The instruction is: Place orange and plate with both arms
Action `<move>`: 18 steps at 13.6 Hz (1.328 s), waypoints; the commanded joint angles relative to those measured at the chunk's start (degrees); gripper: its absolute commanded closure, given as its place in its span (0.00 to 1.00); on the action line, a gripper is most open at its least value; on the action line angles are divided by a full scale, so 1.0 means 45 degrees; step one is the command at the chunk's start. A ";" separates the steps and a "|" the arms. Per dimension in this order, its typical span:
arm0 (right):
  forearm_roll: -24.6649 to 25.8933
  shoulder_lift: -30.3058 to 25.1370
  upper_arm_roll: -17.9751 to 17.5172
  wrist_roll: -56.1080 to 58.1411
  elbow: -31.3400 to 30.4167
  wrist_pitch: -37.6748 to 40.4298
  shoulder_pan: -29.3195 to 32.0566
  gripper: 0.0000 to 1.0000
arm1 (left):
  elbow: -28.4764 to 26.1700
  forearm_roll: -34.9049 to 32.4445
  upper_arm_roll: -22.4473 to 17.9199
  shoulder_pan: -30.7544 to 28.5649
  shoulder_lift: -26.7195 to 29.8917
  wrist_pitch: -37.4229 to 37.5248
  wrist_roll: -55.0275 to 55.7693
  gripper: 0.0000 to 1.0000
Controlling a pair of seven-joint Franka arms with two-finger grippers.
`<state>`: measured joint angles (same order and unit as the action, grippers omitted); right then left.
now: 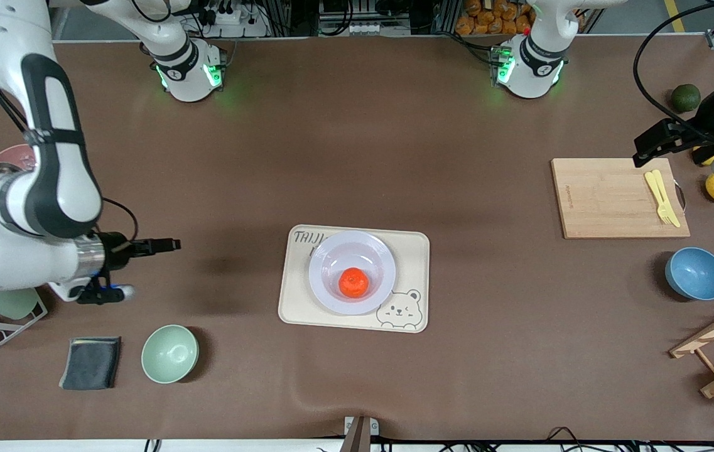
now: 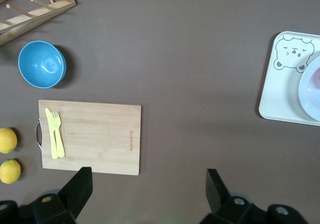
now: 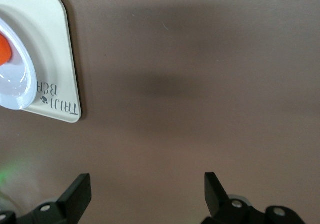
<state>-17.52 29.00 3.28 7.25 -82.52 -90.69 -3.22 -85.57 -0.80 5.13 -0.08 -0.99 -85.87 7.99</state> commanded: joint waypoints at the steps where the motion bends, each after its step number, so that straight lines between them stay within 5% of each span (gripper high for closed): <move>1: 0.1254 -0.0213 -0.0183 -0.0089 0.0914 0.0814 0.0187 0.00 | 0.0032 0.0237 0.0032 -0.0040 0.0065 0.0119 -0.0096 0.00; 7: 0.2585 -0.1344 -0.0377 -0.0088 0.2069 0.2066 0.0847 0.00 | 0.0032 0.0296 0.0032 0.0018 0.0065 0.0080 -0.0096 0.00; 18: 0.3113 -0.5266 -0.1256 -0.0205 0.0708 0.2183 0.1847 0.00 | 0.0032 0.0471 0.0052 0.0058 0.0045 -0.0038 -0.0096 0.00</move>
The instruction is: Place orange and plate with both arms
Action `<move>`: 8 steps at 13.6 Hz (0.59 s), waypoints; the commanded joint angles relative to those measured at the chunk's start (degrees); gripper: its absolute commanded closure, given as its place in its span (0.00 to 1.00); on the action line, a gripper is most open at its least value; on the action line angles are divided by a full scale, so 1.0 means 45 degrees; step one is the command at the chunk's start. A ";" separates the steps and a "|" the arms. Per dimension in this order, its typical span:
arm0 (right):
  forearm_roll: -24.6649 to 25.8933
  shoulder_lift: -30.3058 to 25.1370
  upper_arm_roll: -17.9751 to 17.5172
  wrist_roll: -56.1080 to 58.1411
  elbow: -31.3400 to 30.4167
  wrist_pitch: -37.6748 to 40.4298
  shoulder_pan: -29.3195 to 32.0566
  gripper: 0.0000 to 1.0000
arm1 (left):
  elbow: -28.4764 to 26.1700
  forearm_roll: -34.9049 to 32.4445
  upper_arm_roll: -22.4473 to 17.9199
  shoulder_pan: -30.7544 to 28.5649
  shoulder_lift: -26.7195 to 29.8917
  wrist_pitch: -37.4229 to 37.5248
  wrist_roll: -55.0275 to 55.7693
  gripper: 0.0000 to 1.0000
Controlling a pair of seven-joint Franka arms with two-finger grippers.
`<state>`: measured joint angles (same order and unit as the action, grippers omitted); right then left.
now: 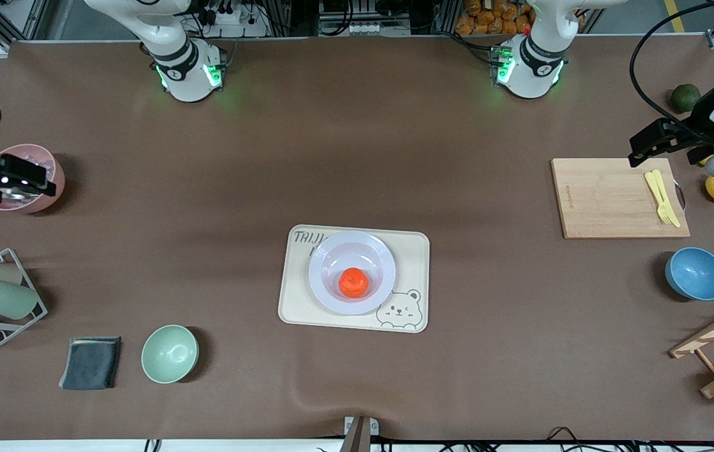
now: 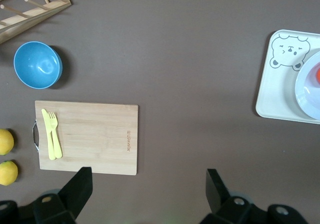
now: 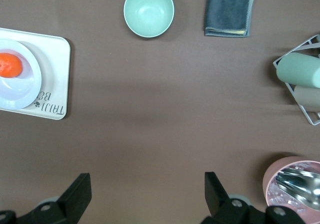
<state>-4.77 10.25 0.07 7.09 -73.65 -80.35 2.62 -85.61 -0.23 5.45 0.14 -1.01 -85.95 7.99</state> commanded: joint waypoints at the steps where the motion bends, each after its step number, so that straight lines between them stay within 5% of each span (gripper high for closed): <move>1: 0.0318 -0.1610 -0.0737 -0.0169 -0.1618 -0.0152 0.0726 0.00 | 0.0039 0.0344 -0.0020 0.0008 0.0067 -0.0020 -0.0096 0.00; 3: 0.0745 -0.2081 -0.1400 -0.0227 -0.1602 0.0119 0.0980 0.00 | 0.0039 0.0344 -0.0020 -0.0011 0.0126 -0.0020 -0.0115 0.00; 8: 0.0747 -0.2650 -0.1675 -0.2082 -0.1543 0.0003 0.0884 0.00 | 0.0000 0.0364 -0.0020 -0.0011 0.0145 -0.0001 -0.0154 0.00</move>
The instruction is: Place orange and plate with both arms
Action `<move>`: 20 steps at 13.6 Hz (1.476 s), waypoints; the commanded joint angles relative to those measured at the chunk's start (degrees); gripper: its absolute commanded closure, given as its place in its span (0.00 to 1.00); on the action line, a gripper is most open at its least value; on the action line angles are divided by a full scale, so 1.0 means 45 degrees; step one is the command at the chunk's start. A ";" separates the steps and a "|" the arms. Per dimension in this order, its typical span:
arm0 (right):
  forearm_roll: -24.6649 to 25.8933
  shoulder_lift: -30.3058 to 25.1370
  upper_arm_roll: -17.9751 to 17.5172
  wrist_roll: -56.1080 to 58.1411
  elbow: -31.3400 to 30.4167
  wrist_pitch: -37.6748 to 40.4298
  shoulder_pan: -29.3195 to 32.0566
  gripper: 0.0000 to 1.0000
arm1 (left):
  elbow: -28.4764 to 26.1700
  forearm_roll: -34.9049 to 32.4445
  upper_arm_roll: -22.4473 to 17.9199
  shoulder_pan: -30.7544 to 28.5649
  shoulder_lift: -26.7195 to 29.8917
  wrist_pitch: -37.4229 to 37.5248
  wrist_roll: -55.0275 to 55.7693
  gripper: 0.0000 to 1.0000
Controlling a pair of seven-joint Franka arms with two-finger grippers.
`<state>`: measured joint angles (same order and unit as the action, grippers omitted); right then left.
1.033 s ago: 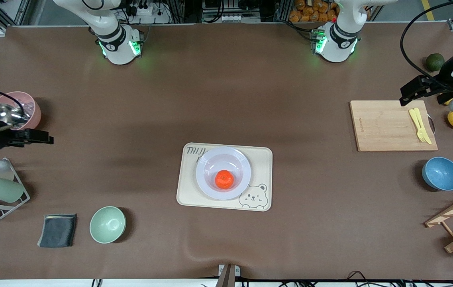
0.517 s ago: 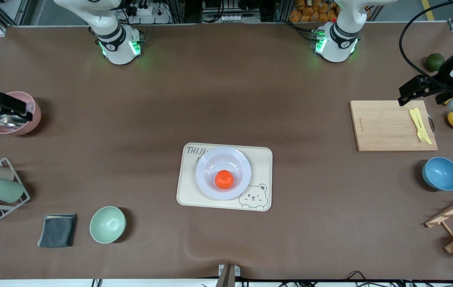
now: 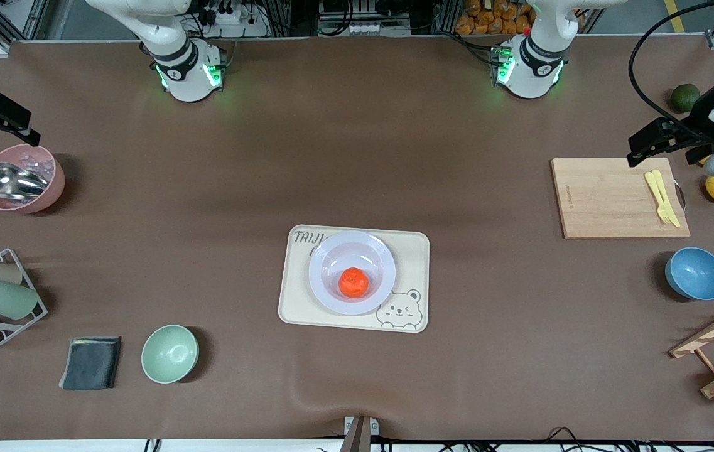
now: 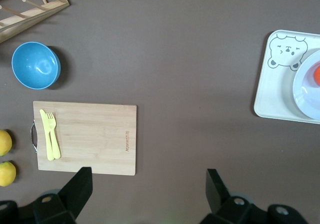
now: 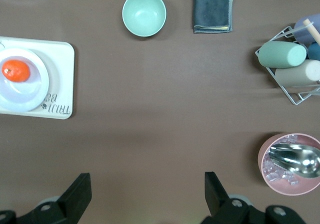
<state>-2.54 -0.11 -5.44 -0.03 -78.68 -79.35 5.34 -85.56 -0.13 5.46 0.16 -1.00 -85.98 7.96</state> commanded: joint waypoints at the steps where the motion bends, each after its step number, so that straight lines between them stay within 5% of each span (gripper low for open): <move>1: 0.0252 -0.0347 -0.0471 -0.0482 -0.0426 -0.0219 0.0297 0.00 | -0.0010 0.0341 -0.0023 -0.0015 0.0145 0.0006 -0.0168 0.00; 20: 0.0252 -0.0074 -0.0119 0.0436 -0.1715 -0.1606 0.0571 0.00 | 0.0478 0.0321 0.0075 0.0005 0.0126 0.0298 -0.0090 0.00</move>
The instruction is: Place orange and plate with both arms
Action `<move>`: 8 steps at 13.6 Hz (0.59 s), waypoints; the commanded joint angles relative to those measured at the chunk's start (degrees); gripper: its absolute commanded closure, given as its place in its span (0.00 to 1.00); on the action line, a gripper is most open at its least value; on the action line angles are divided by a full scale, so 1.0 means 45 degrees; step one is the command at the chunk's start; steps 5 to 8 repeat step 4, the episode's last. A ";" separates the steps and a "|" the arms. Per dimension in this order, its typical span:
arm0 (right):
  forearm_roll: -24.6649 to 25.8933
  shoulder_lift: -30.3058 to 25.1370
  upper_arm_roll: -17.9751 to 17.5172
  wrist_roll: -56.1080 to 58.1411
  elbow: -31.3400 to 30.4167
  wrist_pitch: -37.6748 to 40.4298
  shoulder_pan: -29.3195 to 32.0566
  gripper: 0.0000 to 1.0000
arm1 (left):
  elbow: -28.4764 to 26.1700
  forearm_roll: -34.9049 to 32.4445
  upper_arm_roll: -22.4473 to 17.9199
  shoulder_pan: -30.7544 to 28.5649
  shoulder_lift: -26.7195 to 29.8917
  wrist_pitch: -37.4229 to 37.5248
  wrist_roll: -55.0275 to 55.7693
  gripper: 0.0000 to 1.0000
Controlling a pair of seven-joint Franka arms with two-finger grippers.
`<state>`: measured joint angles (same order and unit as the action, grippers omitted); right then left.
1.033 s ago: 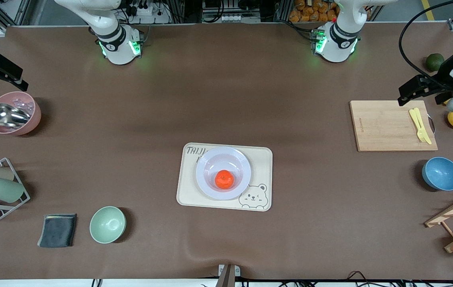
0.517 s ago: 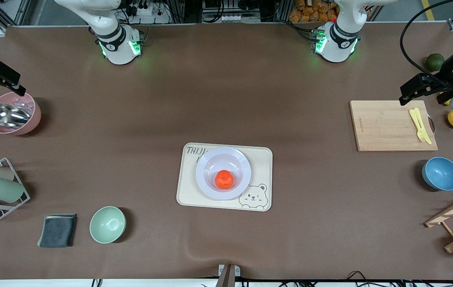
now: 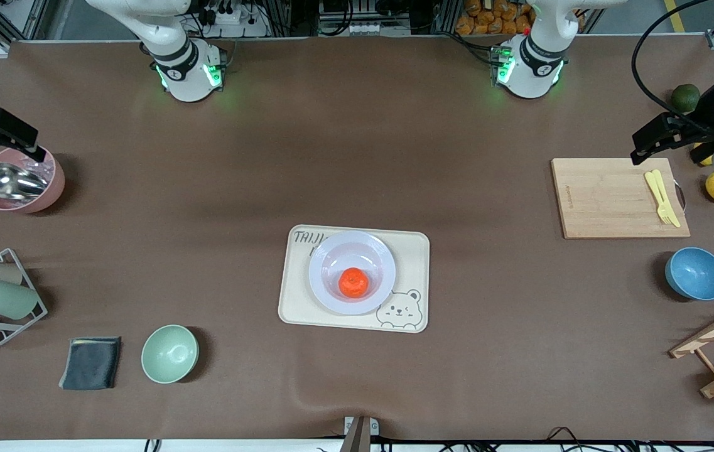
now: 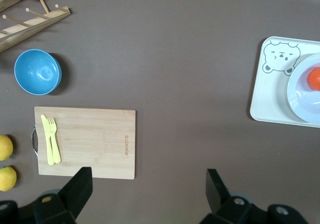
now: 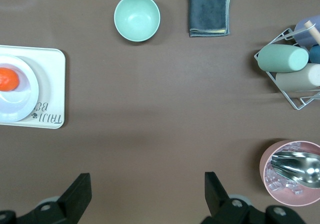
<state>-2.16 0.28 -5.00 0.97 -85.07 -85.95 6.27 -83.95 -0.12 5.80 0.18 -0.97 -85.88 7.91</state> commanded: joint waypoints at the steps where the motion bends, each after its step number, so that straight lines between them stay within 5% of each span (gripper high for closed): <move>1: 0.0186 -0.0159 -0.0218 0.0214 -0.0217 -0.0100 0.0365 0.00 | 0.0121 0.0319 0.0000 -0.0001 0.0119 0.0295 -0.0078 0.00; 8: 0.0128 -0.0159 -0.0237 0.0117 -0.0197 -0.0061 0.0307 0.00 | 0.0140 0.0319 0.0000 -0.0001 0.0138 0.0295 -0.0078 0.00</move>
